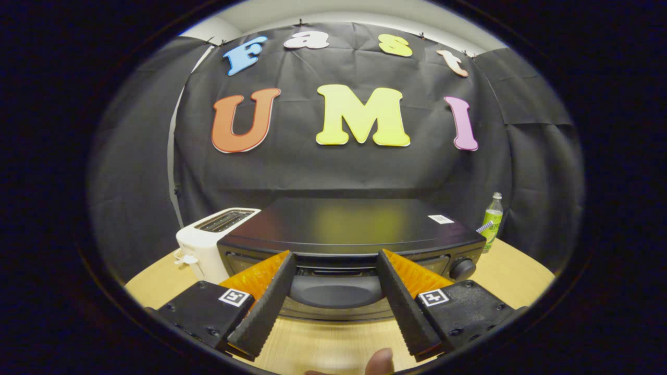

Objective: Open the toaster oven, put the food inside, and close the toaster oven door.

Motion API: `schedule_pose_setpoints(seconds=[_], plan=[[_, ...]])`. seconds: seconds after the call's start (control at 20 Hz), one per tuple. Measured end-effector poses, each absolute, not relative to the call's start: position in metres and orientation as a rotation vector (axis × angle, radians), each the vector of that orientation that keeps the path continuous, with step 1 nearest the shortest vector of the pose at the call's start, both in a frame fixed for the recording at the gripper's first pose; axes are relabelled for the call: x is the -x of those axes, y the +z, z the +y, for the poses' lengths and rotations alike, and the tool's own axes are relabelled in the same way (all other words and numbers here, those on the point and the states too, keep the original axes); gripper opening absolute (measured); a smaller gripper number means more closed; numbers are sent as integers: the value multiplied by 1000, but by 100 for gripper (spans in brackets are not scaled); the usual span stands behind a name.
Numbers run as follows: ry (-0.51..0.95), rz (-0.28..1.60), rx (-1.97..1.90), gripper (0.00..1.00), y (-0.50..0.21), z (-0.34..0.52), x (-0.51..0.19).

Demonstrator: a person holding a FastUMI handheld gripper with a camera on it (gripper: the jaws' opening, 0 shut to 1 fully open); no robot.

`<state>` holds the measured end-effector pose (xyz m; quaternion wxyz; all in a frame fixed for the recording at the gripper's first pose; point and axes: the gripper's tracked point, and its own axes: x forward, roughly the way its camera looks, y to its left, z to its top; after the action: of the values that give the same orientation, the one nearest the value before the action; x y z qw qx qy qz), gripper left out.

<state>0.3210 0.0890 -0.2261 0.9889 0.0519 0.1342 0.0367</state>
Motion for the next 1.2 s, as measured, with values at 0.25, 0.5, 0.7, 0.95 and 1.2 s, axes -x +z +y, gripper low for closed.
schedule_pose_setpoints(seconds=[0.25,0.5,0.7,0.95,1.2], plan=[[70,296,-108,100,-239,89,-279],[67,402,-88,100,-263,89,-238],[101,479,-87,100,-281,89,-215],[138,636,-102,99,-315,86,-191],[145,623,-114,96,-302,84,-178]])
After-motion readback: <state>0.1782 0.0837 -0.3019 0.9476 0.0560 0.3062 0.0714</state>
